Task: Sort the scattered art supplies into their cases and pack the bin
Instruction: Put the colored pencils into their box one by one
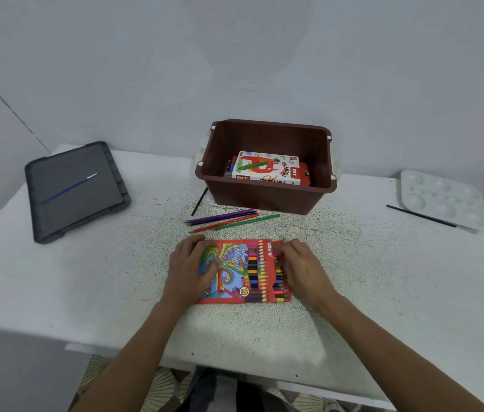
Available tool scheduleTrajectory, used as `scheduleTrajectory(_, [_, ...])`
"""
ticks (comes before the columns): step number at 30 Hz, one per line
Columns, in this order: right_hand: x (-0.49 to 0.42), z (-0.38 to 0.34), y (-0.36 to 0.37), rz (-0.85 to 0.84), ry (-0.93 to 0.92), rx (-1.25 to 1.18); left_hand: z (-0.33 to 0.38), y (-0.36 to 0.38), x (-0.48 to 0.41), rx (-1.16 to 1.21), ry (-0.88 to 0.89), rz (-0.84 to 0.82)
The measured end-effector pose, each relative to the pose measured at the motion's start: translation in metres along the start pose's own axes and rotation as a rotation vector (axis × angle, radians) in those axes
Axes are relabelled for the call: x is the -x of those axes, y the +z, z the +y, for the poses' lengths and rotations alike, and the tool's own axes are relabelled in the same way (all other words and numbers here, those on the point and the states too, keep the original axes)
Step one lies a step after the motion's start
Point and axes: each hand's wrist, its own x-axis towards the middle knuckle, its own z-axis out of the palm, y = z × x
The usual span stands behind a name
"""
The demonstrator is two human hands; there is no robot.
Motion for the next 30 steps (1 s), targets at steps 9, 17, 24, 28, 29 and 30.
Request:
scheduleTrajectory(9, [0.012, -0.001, -0.005, 0.006, 0.130, -0.248, 0.000, 0.002, 0.000, -0.004, -0.011, 0.010])
scheduleTrajectory(17, [0.011, -0.005, -0.010, -0.007, 0.211, -0.394, 0.015, -0.008, -0.034, -0.096, -0.134, 0.119])
scheduleTrajectory(24, [0.011, -0.005, -0.011, -0.029, 0.242, -0.420, 0.024, -0.019, -0.069, -0.455, -0.010, -0.089])
scheduleTrajectory(28, [0.011, -0.005, -0.012, -0.027, 0.242, -0.431, 0.025, -0.021, -0.077, -0.554, -0.007, -0.168])
scheduleTrajectory(29, [0.011, -0.005, -0.012, -0.025, 0.237, -0.430, 0.025, -0.021, -0.078, -0.572, -0.003, -0.185])
scheduleTrajectory(30, [0.010, -0.005, -0.012, -0.023, 0.234, -0.431, 0.025, -0.022, -0.079, -0.583, 0.001, -0.199])
